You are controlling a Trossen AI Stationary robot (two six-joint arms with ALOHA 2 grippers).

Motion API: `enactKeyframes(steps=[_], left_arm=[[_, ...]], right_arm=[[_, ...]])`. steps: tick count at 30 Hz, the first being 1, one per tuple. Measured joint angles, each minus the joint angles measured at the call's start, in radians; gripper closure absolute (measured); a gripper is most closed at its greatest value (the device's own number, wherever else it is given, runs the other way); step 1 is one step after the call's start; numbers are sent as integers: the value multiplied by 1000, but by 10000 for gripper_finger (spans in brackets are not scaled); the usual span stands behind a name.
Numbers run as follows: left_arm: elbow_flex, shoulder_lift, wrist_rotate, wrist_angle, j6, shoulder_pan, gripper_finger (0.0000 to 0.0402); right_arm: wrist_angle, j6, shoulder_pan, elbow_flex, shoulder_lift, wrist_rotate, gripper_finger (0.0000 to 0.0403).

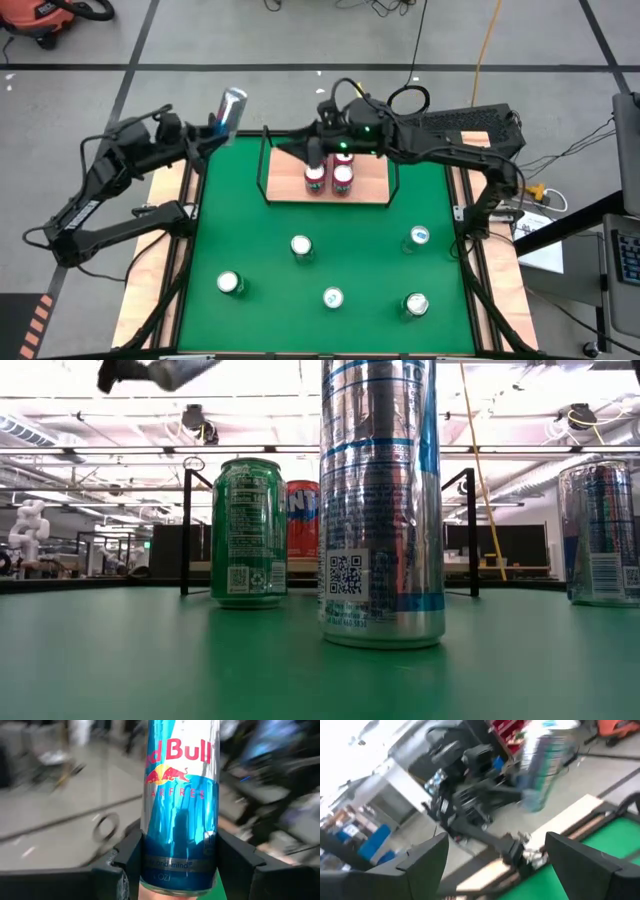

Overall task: Place canned beverage on shelf
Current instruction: Put the blue soda can on the shelf

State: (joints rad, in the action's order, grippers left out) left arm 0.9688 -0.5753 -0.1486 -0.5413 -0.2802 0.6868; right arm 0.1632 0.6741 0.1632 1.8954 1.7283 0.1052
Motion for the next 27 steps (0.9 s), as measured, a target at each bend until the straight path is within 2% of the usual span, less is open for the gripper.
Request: enactKeyframes(steps=[4,9,16,27], left_arm=[[1,-28,-116,142,-1,-6,214],[1,-79,-184,257,5,-39,214],[0,-184,-199,414,5,-116,214],[0,-335,-190,569,1,-206,214]], right_arm=[[-93,-6,38,0,31,-17,80],[-199,-98,69,0,43,-35,59],[-243,-157,96,0,43,-30,15],[-257,-272,99,0,42,-52,19]])
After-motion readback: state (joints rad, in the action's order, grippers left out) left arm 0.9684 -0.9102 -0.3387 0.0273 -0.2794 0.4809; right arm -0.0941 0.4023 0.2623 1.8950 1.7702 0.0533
